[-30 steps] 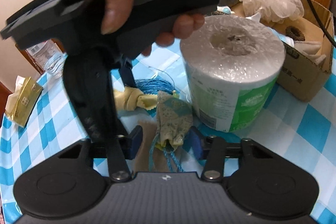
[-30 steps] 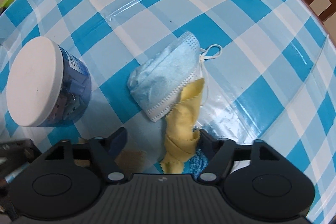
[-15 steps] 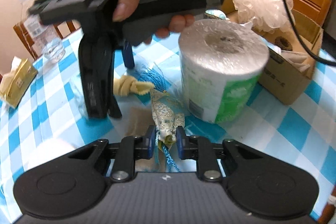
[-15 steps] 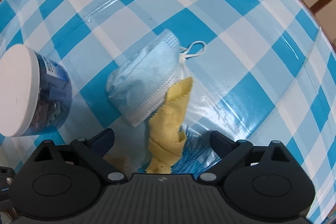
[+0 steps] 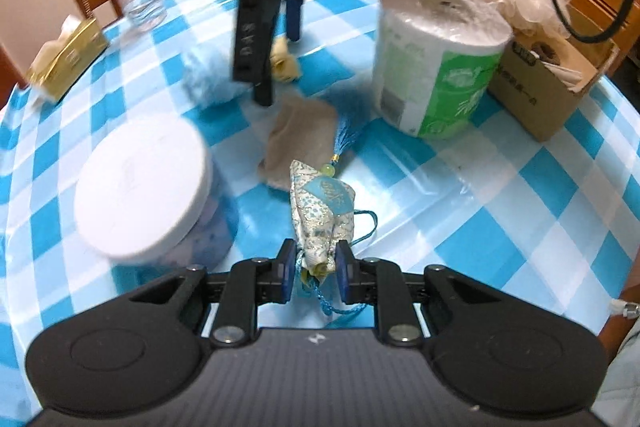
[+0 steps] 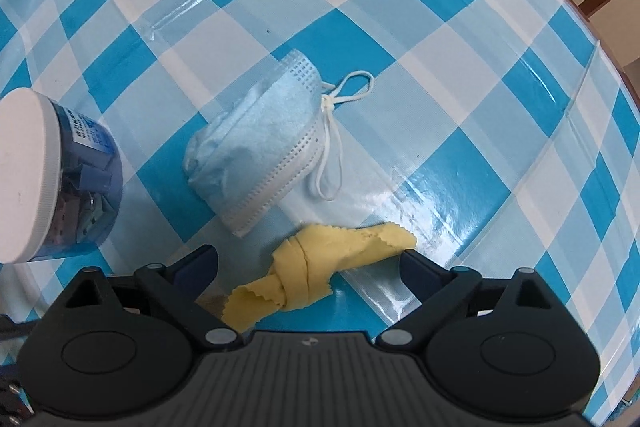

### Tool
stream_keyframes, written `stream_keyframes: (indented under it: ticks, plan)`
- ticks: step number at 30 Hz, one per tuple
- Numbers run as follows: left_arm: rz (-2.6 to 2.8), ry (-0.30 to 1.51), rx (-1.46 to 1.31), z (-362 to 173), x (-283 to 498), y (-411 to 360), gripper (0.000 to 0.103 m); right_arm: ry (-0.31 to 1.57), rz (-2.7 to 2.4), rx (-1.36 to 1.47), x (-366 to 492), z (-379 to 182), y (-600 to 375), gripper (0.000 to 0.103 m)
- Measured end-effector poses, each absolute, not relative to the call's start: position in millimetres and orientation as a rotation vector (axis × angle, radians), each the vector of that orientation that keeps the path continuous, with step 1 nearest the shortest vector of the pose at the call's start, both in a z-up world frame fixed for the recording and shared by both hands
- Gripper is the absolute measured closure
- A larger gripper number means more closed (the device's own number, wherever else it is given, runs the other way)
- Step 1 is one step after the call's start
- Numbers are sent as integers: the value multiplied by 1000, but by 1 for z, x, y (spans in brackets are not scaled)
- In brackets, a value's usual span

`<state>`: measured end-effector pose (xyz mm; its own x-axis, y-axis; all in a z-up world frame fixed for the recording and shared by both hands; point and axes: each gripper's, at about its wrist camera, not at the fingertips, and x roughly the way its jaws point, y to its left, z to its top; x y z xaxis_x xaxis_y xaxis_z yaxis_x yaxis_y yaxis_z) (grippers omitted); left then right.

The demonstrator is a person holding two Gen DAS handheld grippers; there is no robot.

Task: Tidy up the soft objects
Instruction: 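Lift the floral sachet with the left tool while the right tool lowers onto the yellow cloth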

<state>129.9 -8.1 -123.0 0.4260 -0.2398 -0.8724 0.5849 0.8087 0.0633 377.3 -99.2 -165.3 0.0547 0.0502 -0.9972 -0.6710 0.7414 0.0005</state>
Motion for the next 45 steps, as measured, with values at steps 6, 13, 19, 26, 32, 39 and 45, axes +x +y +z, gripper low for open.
stream_keyframes:
  ticks: [6, 13, 19, 26, 32, 39, 45]
  plan:
    - [-505, 1020, 367, -126, 130, -6, 52, 1432, 571, -551, 380, -174, -101, 2]
    - [-524, 983, 393, -132, 133, -18, 42, 1444, 567, -554, 382, -178, -102, 0]
    - [-513, 983, 410, -140, 139, -22, 42, 1482, 558, -565, 390, -178, -97, 0]
    - [-516, 975, 432, -146, 141, -26, 42, 1512, 546, -568, 397, -180, -91, 0]
    - [-523, 957, 445, -147, 142, -32, 42, 1501, 535, -550, 400, -179, -92, 0]
    - [-528, 952, 451, -146, 141, -34, 42, 1520, 509, -459, 404, -171, -104, 6]
    - [-514, 953, 451, -145, 140, -31, 42, 1504, 475, -459, 402, -164, -108, 26]
